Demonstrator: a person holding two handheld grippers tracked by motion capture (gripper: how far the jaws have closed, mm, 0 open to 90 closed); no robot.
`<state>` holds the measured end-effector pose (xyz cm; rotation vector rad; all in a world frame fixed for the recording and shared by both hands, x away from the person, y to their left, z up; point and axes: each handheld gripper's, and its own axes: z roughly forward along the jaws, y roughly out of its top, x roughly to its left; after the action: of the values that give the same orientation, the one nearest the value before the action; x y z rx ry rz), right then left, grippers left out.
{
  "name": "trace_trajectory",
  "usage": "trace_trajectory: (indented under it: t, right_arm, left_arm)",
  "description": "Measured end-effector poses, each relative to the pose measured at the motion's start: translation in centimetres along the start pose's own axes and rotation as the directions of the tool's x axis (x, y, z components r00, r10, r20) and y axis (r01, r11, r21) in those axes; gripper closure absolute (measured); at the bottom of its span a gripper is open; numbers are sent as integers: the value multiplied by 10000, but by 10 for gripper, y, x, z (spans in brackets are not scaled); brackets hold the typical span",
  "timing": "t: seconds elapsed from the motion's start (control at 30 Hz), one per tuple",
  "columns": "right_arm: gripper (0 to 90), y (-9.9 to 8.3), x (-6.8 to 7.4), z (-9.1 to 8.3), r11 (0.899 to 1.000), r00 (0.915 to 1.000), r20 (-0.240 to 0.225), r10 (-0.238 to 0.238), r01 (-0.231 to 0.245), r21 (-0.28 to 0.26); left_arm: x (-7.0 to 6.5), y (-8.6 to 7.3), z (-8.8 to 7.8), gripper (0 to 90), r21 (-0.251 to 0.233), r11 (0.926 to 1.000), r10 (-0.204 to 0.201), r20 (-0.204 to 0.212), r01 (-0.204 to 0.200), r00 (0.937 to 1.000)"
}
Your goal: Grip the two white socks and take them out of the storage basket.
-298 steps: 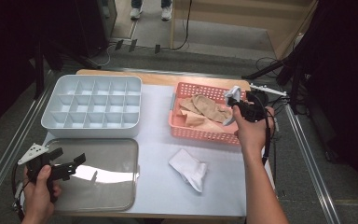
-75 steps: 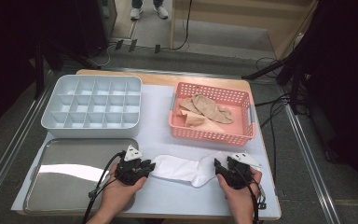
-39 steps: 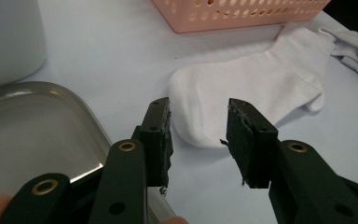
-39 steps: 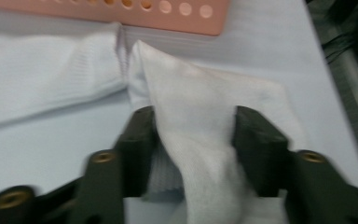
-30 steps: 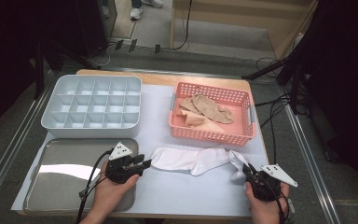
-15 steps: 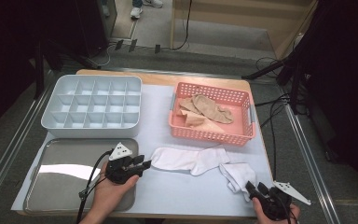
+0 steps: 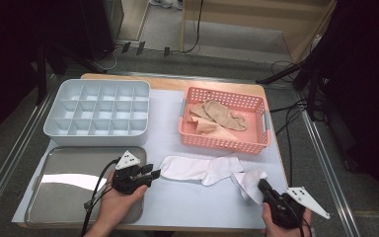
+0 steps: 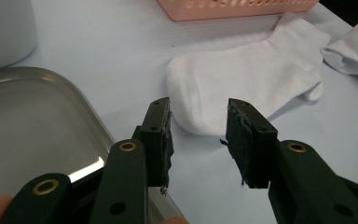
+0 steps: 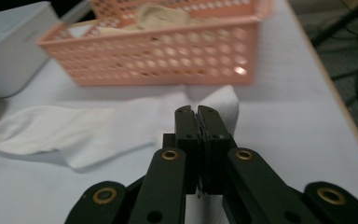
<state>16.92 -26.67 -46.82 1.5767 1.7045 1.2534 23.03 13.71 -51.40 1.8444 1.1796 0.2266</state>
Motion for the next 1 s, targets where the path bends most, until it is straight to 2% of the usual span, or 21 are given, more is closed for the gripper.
trace_trajectory:
  t: [0.07, 0.13, 0.2, 0.23, 0.27, 0.3, 0.33, 0.4, 0.47, 0.53, 0.57, 0.63, 0.7, 0.77, 0.8, 0.83, 0.93, 1.0]
  right_arm:
    - [885, 8, 20, 7, 9990, 9978, -495, -443, 445, 31]
    - [885, 14, 43, 17, 9963, 9913, -1012, -837, 854, 122]
    - [885, 17, 63, 28, 9921, 9816, -1522, -1153, 1214, 319]
    - [885, 18, 78, 36, 9875, 9724, -1887, -1371, 1492, 516]
    - [883, 18, 87, 41, 9849, 9668, -2098, -1458, 1618, 613]
    - [882, 17, 101, 49, 9785, 9566, -2400, -1650, 1893, 818]
    - [882, 17, 109, 53, 9747, 9515, -2530, -1750, 2037, 917]
    - [882, 14, 131, 68, 9662, 9329, -3046, -1923, 2343, 1076]
    - [846, 13, 140, 78, 9637, 9192, -3466, -1867, 2399, 1171]
    - [697, 12, 144, 91, 9663, 8791, -4510, -1542, 2295, 1169]
    - [694, 12, 143, 95, 9718, 8762, -4662, -1220, 2010, 1235]
    - [689, 14, 137, 94, 9792, 8848, -4555, -983, 1676, 1142]
    - [690, 15, 125, 89, 9869, 9032, -4210, -833, 1334, 910]
    - [693, 11, 117, 83, 9881, 9189, -3839, -908, 1313, 804]
    - [689, 8, 116, 81, 9884, 9176, -3877, -879, 1288, 807]
    - [676, 1, 115, 79, 9870, 9099, -4054, -882, 1348, 878]
    - [624, -17, 123, 82, 9731, 8870, -4472, -1151, 1910, 1285]
    - [593, -28, 133, 88, 9610, 8776, -4597, -1360, 2297, 1542]
  left_arm:
    - [-1, 0, 0, 618, -12, 10000, 10, 59, -10, 10000]
    - [-1, 0, -1, 618, -29, 10000, 7, 103, -7, 9999]
    - [-1, 0, -1, 618, -29, 10000, -10, 169, 11, 9999]
    - [-1, 0, -2, 617, -20, 10000, 23, 174, -22, 9998]
    - [-2, 0, -2, 616, -11, 10000, 43, 203, -43, 9998]
    - [-2, 0, -2, 615, -7, 10000, 37, 268, -37, 9996]
    - [-2, 0, -2, 613, -7, 10000, 41, 351, -41, 9994]
    - [-2, -1, -2, 609, -16, 10000, 71, 453, -71, 9989]
    - [-1, -1, -2, 607, 7, 10000, 36, 652, -36, 9979]
    - [-1, -1, -2, 605, 77, 10000, 30, 687, -35, 9976]
    - [-1, -1, -1, 604, 63, 10000, -17, 738, 12, 9973]
    - [1, -2, -2, 604, 112, 9999, -16, 820, 7, 9966]
    - [2, -2, -2, 605, 121, 9999, -29, 835, 19, 9965]
    - [2, -2, -1, 604, 119, 9999, -49, 992, 37, 9951]
    - [2, -2, -1, 604, 134, 9999, -34, 1052, 20, 9944]
    - [2, -2, 0, 604, 182, 9998, -59, 1113, 39, 9938]
    - [-2, -2, 3, 599, 255, 9997, 12, 1407, -48, 9901]
    - [-5, -2, 3, 589, 273, 9994, 159, 1628, -206, 9865]
